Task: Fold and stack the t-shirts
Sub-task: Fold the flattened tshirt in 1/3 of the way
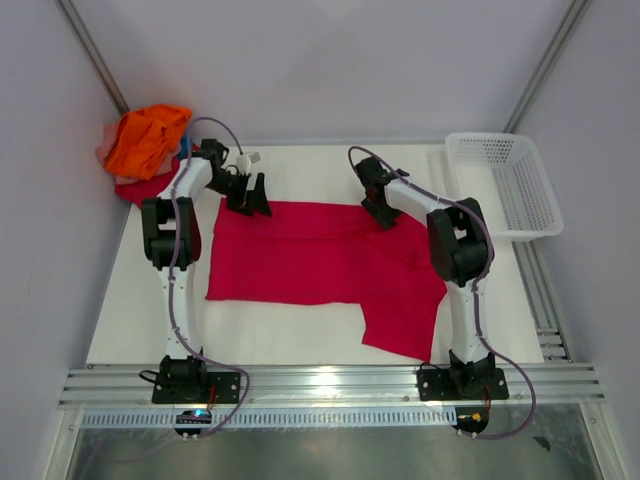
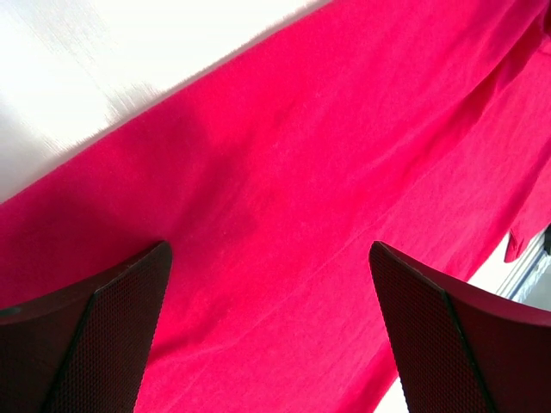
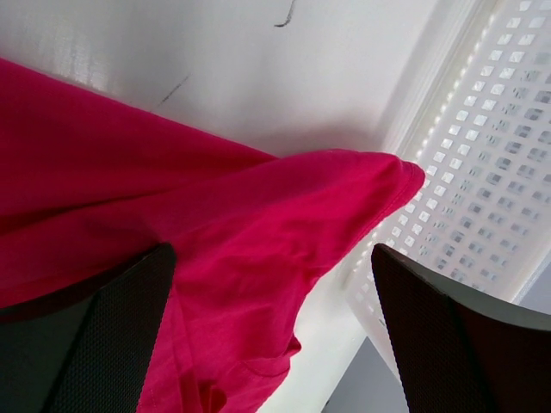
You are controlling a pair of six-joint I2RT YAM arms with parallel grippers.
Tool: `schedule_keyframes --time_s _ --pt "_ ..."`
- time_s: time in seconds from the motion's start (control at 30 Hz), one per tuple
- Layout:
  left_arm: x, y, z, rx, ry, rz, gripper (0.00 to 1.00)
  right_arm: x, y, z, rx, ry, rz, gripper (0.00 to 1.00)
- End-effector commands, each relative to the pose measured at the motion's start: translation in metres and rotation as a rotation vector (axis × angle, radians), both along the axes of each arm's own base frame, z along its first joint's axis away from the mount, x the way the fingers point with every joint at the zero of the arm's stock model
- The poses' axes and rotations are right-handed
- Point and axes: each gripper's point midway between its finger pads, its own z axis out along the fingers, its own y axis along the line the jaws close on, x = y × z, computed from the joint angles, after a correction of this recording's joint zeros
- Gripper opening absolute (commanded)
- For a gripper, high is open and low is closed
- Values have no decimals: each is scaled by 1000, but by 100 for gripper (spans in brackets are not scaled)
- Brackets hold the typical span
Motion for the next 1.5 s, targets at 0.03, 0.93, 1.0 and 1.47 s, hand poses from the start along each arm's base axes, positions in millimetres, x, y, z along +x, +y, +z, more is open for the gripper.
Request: schedule_keyframes --time_s 0.03,0.93,1.0,1.47 --pt "33 5 21 26 -130 33 99 12 -3 63 41 -147 -34 99" --pt "38 27 -22 178 -82 46 99 -26 -33 10 -64 2 -57 99" --pt "38 36 -28 230 -79 65 99 -23 -34 6 -64 -4 -62 99" --pt "35 89 -51 527 -62 217 99 -31 -49 -4 -66 55 -76 99"
